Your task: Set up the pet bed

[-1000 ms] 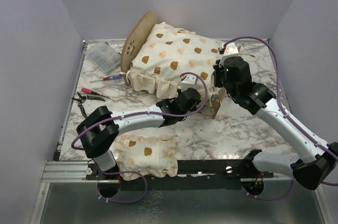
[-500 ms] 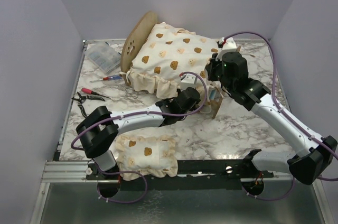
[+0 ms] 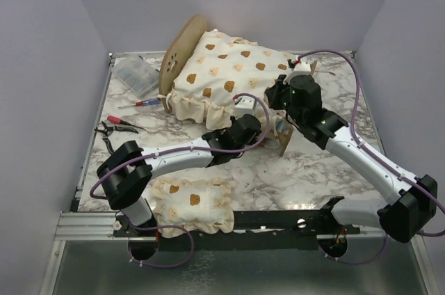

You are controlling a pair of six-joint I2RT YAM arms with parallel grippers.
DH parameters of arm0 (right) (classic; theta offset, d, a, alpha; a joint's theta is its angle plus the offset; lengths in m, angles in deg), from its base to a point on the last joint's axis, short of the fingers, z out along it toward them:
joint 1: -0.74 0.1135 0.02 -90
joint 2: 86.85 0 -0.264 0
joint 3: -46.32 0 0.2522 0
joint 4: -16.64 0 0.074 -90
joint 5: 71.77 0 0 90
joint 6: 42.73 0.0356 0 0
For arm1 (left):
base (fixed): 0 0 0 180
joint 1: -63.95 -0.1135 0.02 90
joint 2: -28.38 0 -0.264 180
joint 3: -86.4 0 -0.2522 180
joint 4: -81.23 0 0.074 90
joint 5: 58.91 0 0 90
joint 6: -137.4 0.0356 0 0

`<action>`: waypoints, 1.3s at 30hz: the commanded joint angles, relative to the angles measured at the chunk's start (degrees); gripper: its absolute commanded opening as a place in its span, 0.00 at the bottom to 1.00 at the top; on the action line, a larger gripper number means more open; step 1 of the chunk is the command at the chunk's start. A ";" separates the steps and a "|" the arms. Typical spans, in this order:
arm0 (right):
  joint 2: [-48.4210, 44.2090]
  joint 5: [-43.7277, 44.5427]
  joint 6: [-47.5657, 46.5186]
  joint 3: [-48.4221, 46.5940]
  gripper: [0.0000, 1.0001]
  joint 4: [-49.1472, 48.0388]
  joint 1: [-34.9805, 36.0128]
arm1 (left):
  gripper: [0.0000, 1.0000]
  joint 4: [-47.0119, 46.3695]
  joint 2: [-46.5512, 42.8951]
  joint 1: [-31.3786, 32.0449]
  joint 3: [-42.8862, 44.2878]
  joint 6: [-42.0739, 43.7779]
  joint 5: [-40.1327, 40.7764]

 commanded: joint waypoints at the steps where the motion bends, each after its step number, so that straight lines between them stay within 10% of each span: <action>1: -1.68 -2.31 5.89 4.57 0.01 -7.94 -0.42 | 0.15 -1.27 -2.64 -0.36 -1.35 -1.21 0.51; 6: -5.24 1.93 6.97 8.23 0.04 -4.65 -0.45 | 0.15 -1.40 -3.00 -0.44 -1.81 -1.31 0.17; 13: -10.23 6.81 -0.14 2.38 0.39 17.90 -0.51 | 0.15 -1.35 -3.44 -0.44 -2.56 -1.41 -0.48; 20: -9.71 13.03 -8.36 -3.26 0.40 33.18 -1.72 | 0.15 -1.53 -3.49 -0.53 -2.96 -1.32 -0.97; 39: -2.89 -11.53 -39.56 -0.74 0.46 25.63 -2.65 | 0.15 -2.36 -2.92 -0.61 -2.34 -1.40 -2.74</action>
